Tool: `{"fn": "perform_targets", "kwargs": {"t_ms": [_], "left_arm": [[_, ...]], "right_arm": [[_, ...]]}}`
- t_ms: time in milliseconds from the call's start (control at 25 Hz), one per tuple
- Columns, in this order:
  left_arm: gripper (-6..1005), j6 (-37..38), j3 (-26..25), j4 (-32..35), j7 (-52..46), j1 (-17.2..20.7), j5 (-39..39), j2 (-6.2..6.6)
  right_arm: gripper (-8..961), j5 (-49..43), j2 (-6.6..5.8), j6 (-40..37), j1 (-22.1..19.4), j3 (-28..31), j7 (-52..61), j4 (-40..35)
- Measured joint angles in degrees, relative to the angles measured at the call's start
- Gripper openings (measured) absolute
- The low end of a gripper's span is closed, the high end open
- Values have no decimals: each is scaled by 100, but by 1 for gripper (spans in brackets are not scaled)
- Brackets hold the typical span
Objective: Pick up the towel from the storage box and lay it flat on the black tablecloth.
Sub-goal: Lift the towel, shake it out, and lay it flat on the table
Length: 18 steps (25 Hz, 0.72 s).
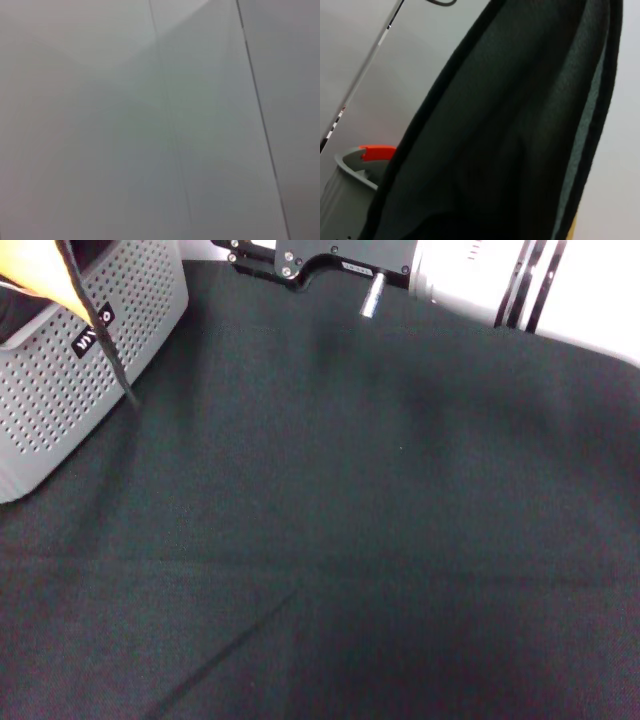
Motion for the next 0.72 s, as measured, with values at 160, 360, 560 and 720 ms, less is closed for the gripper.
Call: {"fn": "perform_targets", "kwargs": {"t_ms": [160, 360, 560, 720], "left_arm": [[30, 102, 0, -127, 5, -70, -51, 25], [30, 105, 0, -130, 5, -73, -79, 18], [30, 105, -28, -131, 5, -72, -94, 2], [30, 105, -8, -131, 5, -71, -99, 4]], "right_arm": [[564, 3, 0, -26, -14, -51, 1, 3], [406, 6, 0, -64, -86, -61, -2, -14], [386, 6, 0, -100, -208, -63, -26, -72], [370, 6, -1, -151, -268, -34, -38, -78]]}}
